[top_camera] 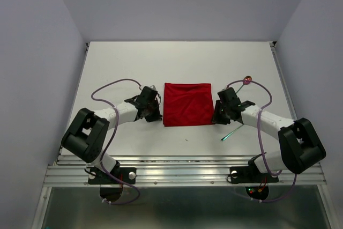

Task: Fold the napkin into a case and place the utensils inside
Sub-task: Pick up the top corner of the square-folded napkin from the center of the board.

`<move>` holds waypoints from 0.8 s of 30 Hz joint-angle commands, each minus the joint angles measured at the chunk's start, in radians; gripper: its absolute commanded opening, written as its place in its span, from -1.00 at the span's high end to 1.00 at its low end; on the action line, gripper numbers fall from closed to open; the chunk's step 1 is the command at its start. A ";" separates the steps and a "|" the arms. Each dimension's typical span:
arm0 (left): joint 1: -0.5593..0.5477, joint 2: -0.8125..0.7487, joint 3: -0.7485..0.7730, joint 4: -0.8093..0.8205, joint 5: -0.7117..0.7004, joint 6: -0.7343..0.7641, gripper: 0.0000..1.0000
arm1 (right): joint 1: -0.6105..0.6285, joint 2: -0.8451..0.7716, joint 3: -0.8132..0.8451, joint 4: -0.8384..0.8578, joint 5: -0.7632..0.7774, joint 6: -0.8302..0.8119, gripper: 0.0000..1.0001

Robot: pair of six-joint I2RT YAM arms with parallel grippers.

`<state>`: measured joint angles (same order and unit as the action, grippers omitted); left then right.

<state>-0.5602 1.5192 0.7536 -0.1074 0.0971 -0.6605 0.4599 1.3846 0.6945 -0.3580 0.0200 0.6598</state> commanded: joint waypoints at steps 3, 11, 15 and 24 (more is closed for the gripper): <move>-0.007 0.047 -0.004 0.040 0.033 0.009 1.00 | 0.011 -0.025 0.046 -0.006 0.024 0.011 0.35; -0.027 0.050 0.020 0.037 0.072 0.035 1.00 | 0.020 0.001 0.046 0.008 0.017 0.014 0.34; -0.030 0.049 0.023 0.035 0.076 0.038 1.00 | 0.020 0.022 0.045 0.022 0.012 0.015 0.34; -0.032 0.053 0.027 0.035 0.076 0.042 1.00 | 0.029 0.031 0.040 0.036 0.040 0.024 0.35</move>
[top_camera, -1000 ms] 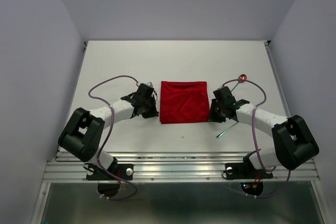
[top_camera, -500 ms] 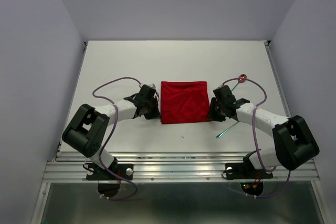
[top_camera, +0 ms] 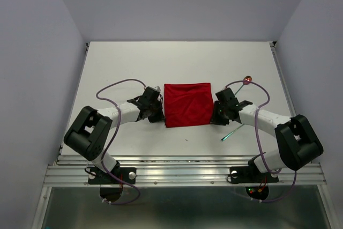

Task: Fold the napkin into a case and place the utensils inside
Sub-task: Pick up the top corner of the square-folded napkin from the center of the board.

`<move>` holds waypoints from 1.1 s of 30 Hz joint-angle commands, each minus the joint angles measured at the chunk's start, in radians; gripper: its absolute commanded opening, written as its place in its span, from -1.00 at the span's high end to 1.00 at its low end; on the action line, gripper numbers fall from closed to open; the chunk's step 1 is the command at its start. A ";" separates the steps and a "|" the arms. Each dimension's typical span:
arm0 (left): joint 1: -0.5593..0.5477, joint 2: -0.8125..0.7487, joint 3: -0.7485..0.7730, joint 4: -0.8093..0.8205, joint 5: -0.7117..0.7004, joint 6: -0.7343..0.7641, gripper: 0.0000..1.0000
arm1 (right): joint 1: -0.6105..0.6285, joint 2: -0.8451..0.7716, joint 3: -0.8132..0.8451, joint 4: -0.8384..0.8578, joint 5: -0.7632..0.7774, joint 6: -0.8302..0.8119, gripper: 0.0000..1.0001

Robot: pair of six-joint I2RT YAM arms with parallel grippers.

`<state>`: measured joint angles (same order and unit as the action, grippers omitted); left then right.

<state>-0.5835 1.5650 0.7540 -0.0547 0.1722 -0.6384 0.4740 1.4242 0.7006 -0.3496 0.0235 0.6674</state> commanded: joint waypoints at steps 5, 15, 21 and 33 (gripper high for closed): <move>-0.009 0.013 0.027 -0.016 0.003 0.023 1.00 | 0.015 -0.038 0.040 0.008 0.082 0.017 0.28; -0.007 0.010 0.031 -0.022 0.003 0.029 1.00 | 0.015 -0.010 0.057 0.009 0.101 0.018 0.24; -0.009 0.020 0.033 -0.022 0.006 0.029 1.00 | 0.015 -0.024 0.062 0.009 0.104 0.015 0.31; -0.012 0.035 0.051 -0.022 0.015 0.039 1.00 | 0.015 -0.019 0.069 0.015 0.105 0.017 0.62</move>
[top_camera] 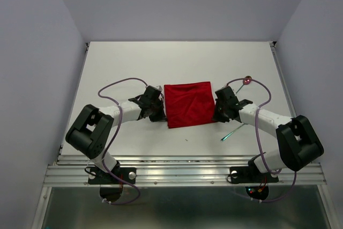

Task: Fold the napkin into a case and place the utensils inside
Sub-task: Pick up the top corner of the square-folded napkin from the center of the board, then fold the top corner of the square-folded napkin at the center of the board.

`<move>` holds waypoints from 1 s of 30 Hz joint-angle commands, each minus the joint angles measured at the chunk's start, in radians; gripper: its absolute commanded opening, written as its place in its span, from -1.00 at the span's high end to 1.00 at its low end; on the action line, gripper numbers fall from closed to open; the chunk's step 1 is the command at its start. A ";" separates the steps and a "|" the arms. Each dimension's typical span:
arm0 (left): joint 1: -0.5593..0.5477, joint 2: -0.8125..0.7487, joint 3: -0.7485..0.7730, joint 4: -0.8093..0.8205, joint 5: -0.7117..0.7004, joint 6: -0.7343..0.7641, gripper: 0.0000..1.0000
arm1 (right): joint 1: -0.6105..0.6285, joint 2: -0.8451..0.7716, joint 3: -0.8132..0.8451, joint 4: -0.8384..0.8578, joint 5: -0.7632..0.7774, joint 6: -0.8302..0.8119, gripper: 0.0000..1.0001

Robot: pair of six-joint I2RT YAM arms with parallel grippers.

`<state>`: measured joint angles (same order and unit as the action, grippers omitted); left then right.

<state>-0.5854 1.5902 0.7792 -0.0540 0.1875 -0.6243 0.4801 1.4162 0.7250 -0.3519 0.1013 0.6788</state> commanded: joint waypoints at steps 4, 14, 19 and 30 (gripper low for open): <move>-0.010 0.010 0.025 -0.023 0.000 0.024 1.00 | 0.009 -0.013 0.054 0.021 0.025 0.001 0.85; -0.008 0.008 0.032 -0.026 -0.002 0.031 1.00 | 0.009 0.003 0.108 0.022 -0.012 -0.015 0.99; -0.010 0.008 0.037 -0.027 0.000 0.032 1.00 | 0.018 0.049 0.165 0.036 -0.038 -0.024 0.98; -0.010 0.001 0.072 -0.070 -0.029 0.044 1.00 | 0.046 0.228 0.367 0.053 -0.092 -0.045 0.94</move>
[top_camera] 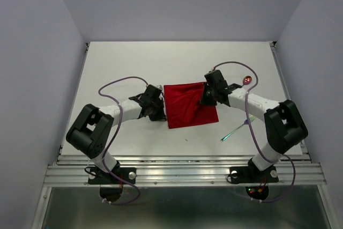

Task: Fold the napkin into a case and place the utensils inside
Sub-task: Fold the top corner of the square-folded napkin at the center of the board.

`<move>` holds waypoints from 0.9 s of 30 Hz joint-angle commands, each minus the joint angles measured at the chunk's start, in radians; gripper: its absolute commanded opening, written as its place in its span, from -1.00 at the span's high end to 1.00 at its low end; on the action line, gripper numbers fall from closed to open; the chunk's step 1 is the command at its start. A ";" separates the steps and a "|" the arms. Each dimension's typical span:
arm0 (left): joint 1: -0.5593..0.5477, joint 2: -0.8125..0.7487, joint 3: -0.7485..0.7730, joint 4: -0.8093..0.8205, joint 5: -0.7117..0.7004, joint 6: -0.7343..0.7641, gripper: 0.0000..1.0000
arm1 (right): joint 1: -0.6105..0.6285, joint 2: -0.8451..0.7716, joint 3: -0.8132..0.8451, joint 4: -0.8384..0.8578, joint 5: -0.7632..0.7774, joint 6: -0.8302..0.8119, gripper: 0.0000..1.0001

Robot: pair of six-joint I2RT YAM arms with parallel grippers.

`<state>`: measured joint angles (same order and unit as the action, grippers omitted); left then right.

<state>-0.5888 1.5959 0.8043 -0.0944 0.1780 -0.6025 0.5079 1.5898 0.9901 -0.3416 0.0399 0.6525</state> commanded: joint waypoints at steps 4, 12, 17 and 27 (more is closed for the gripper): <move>-0.006 -0.005 0.072 -0.059 -0.038 0.032 1.00 | 0.027 0.130 0.195 0.042 -0.064 -0.022 0.93; -0.003 0.002 0.116 -0.113 -0.067 0.056 1.00 | 0.049 0.263 0.373 0.033 -0.090 -0.033 0.93; -0.002 0.001 0.127 -0.123 -0.074 0.061 1.00 | 0.058 0.321 0.436 0.032 -0.109 -0.036 0.93; 0.000 -0.008 0.124 -0.134 -0.083 0.058 1.00 | 0.067 0.392 0.498 0.032 -0.124 -0.036 0.91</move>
<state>-0.5880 1.5963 0.8948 -0.2108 0.1158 -0.5579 0.5648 1.9701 1.4334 -0.3298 -0.0727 0.6250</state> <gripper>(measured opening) 0.026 0.046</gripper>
